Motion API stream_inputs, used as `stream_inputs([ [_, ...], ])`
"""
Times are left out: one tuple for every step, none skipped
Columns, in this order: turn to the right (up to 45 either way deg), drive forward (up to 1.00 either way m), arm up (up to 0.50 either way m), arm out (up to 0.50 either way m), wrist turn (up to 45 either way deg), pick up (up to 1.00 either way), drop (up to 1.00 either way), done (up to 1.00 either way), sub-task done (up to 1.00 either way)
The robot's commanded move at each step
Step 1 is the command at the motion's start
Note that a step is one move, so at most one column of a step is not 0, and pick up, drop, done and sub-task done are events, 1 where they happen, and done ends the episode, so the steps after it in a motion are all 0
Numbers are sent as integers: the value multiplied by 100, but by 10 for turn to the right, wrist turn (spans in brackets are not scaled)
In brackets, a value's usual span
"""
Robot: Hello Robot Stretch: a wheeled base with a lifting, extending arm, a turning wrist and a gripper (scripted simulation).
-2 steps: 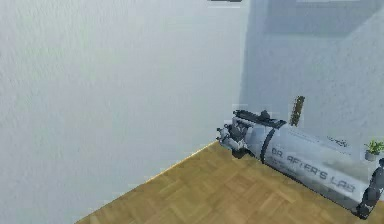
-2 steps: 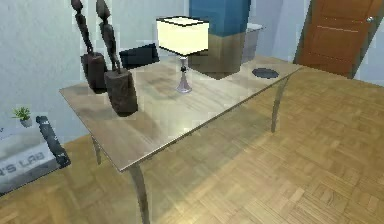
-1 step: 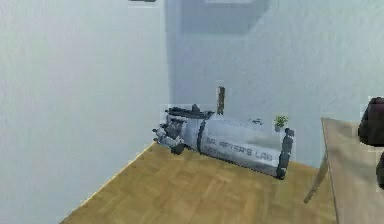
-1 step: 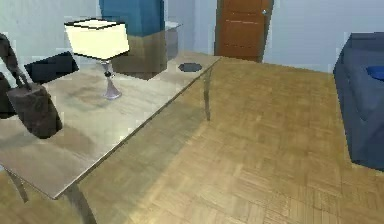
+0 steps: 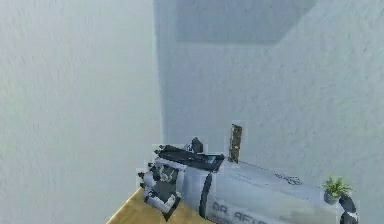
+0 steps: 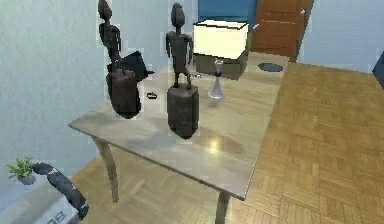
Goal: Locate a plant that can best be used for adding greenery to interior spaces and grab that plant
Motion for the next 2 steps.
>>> stream_inputs([
  [-420, 0, 0, 0, 0, 0, 0, 0, 0],
  [450, 0, 0, 0, 0, 0, 0, 0, 0],
])
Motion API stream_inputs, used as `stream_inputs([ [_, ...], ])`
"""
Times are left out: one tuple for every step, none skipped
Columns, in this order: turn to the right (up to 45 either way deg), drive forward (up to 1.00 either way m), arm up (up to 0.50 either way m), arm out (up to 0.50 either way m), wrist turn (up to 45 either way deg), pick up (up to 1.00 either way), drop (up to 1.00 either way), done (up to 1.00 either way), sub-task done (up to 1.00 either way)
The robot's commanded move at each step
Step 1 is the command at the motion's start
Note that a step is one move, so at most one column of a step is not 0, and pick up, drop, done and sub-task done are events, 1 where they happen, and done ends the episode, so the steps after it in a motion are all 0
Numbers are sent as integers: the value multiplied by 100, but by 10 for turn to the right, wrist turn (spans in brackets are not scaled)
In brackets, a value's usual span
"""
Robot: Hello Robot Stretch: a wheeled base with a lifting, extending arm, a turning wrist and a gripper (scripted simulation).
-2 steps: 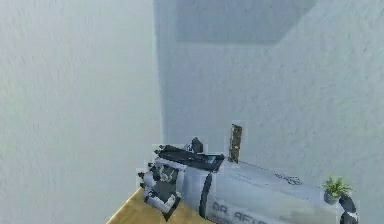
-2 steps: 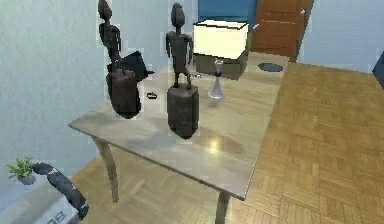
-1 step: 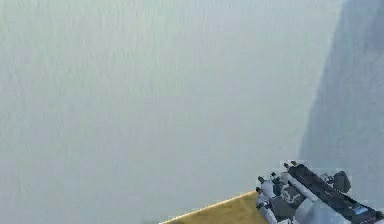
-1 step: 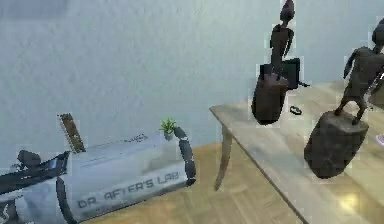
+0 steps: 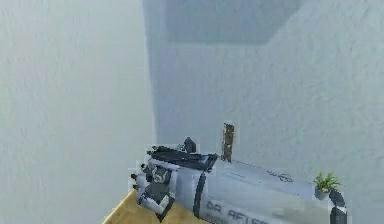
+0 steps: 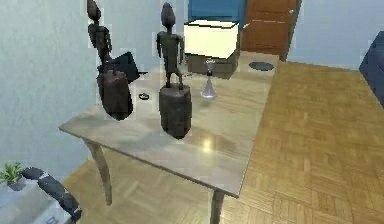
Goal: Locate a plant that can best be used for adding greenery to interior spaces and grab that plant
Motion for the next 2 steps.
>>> stream_inputs([
  [450, 0, 0, 0, 0, 0, 0, 0, 0],
  [60, 0, 0, 0, 0, 0, 0, 0, 0],
])
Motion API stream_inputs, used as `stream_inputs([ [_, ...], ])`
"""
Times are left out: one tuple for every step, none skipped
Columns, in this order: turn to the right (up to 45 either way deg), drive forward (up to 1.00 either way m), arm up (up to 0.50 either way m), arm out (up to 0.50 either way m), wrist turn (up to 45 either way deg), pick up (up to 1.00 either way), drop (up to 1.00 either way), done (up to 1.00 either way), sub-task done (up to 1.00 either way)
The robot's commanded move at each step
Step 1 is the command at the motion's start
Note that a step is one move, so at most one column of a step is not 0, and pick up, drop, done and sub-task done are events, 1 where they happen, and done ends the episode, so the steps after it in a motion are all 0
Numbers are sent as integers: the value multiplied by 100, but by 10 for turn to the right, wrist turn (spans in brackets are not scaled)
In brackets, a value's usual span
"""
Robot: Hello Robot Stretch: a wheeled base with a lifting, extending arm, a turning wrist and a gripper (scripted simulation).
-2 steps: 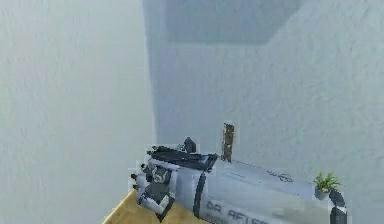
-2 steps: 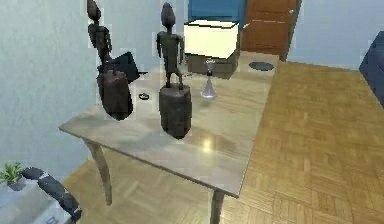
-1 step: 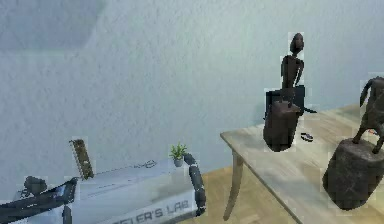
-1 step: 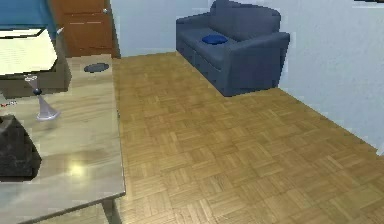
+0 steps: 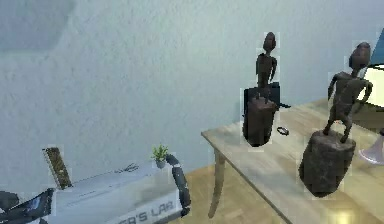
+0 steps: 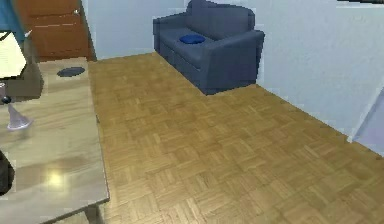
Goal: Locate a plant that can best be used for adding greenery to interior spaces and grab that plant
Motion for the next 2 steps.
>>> stream_inputs([
  [0, 55, 0, 0, 0, 0, 0, 0, 0],
  [-450, 0, 0, 0, 0, 0, 0, 0, 0],
])
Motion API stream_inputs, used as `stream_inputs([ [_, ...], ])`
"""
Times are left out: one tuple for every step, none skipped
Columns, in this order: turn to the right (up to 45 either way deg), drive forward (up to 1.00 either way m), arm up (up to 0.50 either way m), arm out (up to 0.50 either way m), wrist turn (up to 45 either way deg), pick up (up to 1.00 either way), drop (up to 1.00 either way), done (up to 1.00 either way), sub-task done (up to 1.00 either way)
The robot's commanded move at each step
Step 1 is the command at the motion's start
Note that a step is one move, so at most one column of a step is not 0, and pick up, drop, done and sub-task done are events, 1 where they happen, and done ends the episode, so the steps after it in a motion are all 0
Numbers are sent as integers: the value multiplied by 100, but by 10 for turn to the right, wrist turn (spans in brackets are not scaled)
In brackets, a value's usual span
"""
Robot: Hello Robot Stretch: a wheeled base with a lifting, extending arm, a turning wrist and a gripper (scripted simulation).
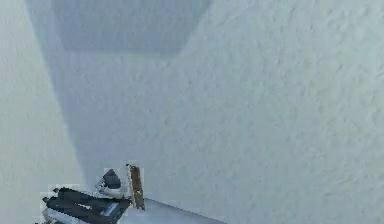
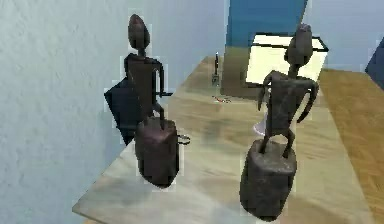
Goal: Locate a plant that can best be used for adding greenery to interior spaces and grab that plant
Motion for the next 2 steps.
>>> stream_inputs([
  [-450, 0, 0, 0, 0, 0, 0, 0, 0],
  [-180, 0, 0, 0, 0, 0, 0, 0, 0],
])
